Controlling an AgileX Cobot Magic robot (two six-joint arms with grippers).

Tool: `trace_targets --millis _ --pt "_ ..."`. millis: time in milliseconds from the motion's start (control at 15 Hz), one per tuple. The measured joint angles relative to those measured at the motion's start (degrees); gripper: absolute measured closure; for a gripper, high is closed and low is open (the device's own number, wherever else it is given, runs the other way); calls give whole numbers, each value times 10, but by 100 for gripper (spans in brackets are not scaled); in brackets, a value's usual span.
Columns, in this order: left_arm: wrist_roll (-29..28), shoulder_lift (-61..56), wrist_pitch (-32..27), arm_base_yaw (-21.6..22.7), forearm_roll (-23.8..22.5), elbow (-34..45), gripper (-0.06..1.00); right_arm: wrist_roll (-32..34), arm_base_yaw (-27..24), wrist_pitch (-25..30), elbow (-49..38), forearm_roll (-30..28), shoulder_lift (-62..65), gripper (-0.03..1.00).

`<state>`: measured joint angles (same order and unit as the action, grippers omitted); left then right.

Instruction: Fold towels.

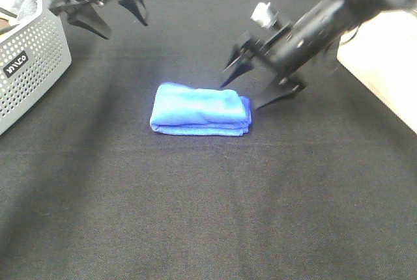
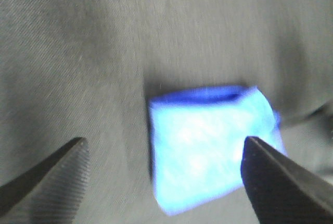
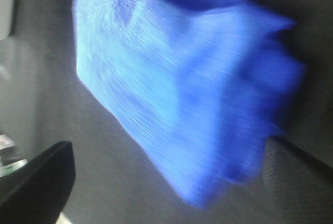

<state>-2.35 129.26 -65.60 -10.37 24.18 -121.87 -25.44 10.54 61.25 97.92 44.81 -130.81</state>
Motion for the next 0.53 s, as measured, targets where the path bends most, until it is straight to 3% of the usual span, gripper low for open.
trace_targets --millis 67,267,533 --pt "12 -11 -28 0 -19 0 19 28 0 2 0 -46 30 5" --pt "23 -61 -37 0 -80 7 19 82 0 29 0 -120 90 5" --pt "31 -152 -37 0 -125 76 19 103 0 74 0 -143 156 5"
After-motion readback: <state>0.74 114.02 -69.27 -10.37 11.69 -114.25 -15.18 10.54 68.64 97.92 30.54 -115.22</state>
